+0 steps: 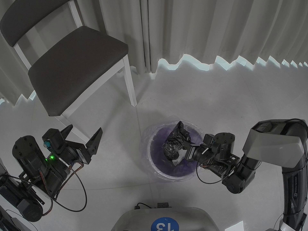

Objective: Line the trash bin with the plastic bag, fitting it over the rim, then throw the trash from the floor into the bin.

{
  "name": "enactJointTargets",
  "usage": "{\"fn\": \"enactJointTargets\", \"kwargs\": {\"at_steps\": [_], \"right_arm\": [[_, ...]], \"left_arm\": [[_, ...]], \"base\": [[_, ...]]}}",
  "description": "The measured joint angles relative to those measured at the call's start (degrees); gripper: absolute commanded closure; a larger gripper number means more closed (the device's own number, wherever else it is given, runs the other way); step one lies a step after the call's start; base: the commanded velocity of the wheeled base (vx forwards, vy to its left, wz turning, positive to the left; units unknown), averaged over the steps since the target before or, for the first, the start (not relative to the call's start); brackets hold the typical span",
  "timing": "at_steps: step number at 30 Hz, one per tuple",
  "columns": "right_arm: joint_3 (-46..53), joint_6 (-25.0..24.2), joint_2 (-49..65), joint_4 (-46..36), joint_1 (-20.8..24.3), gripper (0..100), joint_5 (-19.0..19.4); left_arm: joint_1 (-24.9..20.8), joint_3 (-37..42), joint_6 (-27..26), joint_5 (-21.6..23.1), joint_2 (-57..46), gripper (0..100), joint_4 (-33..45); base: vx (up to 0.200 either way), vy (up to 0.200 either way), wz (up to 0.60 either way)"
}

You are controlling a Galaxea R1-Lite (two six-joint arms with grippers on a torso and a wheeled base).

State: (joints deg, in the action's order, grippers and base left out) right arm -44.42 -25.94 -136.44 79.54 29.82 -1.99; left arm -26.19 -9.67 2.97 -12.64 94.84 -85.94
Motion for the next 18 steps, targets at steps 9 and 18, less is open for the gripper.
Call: {"fn": "enactJointTargets", "kwargs": {"at_steps": [9,18], "right_arm": [[-2.5,0.0,-0.4,-3.4,-6.9,100,3.9],[-1.3,-0.2,0.4,-2.4,-4.6,100,3.4]], "left_arm": [[0.0,0.0,0.0,0.0,-0.4,0,0.0],[0.9,0.0,-0.1,0.1,-0.8,0,0.1]], "base": [[0.0,0.0,0.0],[0.0,0.0,0.0]]}}
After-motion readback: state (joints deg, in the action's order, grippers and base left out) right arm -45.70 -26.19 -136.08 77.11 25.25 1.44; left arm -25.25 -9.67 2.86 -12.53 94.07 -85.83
